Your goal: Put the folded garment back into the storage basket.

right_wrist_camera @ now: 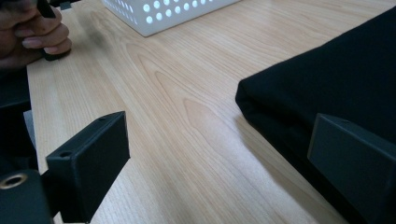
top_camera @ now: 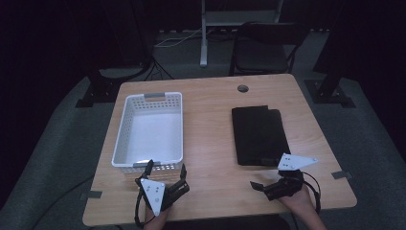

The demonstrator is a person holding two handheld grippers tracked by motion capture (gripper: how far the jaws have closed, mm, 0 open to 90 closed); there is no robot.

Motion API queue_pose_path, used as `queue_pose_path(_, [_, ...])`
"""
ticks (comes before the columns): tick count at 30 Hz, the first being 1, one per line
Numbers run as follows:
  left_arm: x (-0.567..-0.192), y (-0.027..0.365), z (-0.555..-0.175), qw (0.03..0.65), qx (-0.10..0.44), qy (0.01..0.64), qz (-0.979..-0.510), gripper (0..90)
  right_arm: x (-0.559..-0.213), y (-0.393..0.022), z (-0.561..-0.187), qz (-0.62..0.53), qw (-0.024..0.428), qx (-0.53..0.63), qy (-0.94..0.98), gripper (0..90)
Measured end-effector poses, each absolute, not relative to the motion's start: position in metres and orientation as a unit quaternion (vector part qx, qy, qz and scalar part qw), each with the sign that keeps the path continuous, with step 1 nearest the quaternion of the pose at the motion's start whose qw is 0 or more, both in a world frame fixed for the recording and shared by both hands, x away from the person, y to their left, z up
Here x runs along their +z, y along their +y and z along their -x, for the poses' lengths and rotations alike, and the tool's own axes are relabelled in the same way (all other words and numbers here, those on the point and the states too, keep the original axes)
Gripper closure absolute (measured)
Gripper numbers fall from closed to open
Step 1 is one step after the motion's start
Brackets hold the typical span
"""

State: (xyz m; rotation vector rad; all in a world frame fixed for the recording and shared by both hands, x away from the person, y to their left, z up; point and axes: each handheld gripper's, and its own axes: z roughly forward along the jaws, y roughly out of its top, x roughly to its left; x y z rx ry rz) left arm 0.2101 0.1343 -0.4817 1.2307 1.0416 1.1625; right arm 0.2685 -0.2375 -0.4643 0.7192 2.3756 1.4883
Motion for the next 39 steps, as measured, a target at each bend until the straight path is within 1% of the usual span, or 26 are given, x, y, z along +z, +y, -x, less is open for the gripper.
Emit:
queue_pose_path(10, [-0.482, 0.134, -0.21, 0.545, 0.49, 0.439, -0.519, 3.7, -0.44, -0.237, -0.261, -0.231, 0.142, 0.523, 0.808, 5.2])
queue_pose_path(18, [-0.482, 0.134, -0.21, 0.544, 0.49, 0.439, -0.52, 3.7, -0.43, -0.238, -0.26, -0.23, 0.154, 0.524, 0.806, 5.2])
queue_pose_path(25, [-0.482, 0.134, -0.21, 0.544, 0.49, 0.439, -0.52, 3.7, -0.42, -0.238, -0.26, -0.225, 0.156, 0.533, 0.801, 5.2])
queue_pose_path(31, [-0.482, 0.134, -0.21, 0.544, 0.49, 0.439, -0.52, 3.7, -0.409, -0.241, -0.261, -0.224, 0.173, 0.547, 0.788, 5.2])
queue_pose_path(33, [-0.482, 0.134, -0.21, 0.544, 0.49, 0.439, -0.52, 3.7, -0.405, -0.242, -0.26, -0.225, 0.186, 0.552, 0.781, 5.2])
queue_pose_path(39, [-0.482, 0.134, -0.21, 0.544, 0.49, 0.439, -0.52, 3.7, -0.391, -0.247, -0.263, -0.229, 0.199, 0.557, 0.773, 5.2])
